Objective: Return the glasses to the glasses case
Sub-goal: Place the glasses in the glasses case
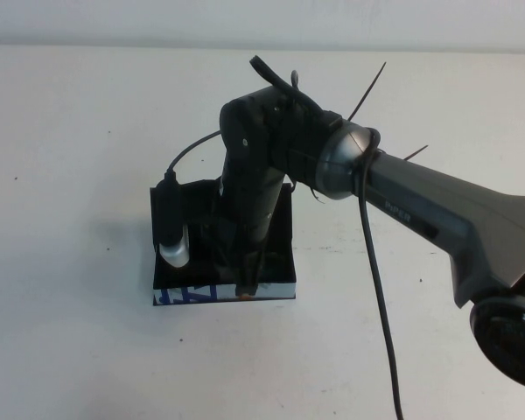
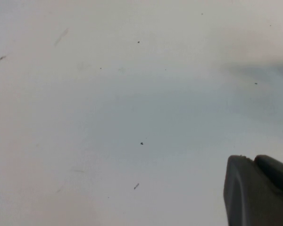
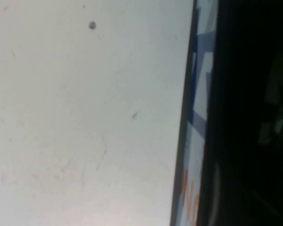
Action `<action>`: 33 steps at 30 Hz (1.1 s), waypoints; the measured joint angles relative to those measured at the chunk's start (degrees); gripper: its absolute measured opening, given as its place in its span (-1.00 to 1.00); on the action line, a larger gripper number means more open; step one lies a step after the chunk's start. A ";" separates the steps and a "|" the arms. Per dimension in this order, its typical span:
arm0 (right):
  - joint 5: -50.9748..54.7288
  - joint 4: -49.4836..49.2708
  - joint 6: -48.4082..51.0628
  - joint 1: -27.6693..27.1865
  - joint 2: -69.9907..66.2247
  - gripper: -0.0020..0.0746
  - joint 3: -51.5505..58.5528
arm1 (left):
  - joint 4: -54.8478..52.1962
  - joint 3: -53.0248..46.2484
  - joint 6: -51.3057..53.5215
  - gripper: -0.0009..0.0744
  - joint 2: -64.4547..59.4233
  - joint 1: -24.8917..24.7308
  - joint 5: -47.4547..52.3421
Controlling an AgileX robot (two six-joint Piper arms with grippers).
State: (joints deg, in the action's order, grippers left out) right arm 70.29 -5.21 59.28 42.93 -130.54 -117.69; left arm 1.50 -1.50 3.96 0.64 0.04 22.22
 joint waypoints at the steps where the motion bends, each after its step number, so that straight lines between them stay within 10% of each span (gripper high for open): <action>1: 0.00 0.00 0.00 0.00 0.00 -0.49 0.00 | 0.00 0.00 0.00 -0.99 0.00 0.00 0.00; 26: 0.00 3.20 -11.05 0.00 8.71 -0.38 0.55 | 0.00 0.00 0.00 -0.99 0.00 0.00 0.04; 33: 0.50 3.09 -22.03 -0.09 22.79 -0.80 10.21 | 0.00 0.00 0.00 -0.99 0.00 0.00 0.04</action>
State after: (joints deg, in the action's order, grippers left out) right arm 70.79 -2.12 37.25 42.85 -107.74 -107.48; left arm 1.50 -1.50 3.96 0.64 0.04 22.26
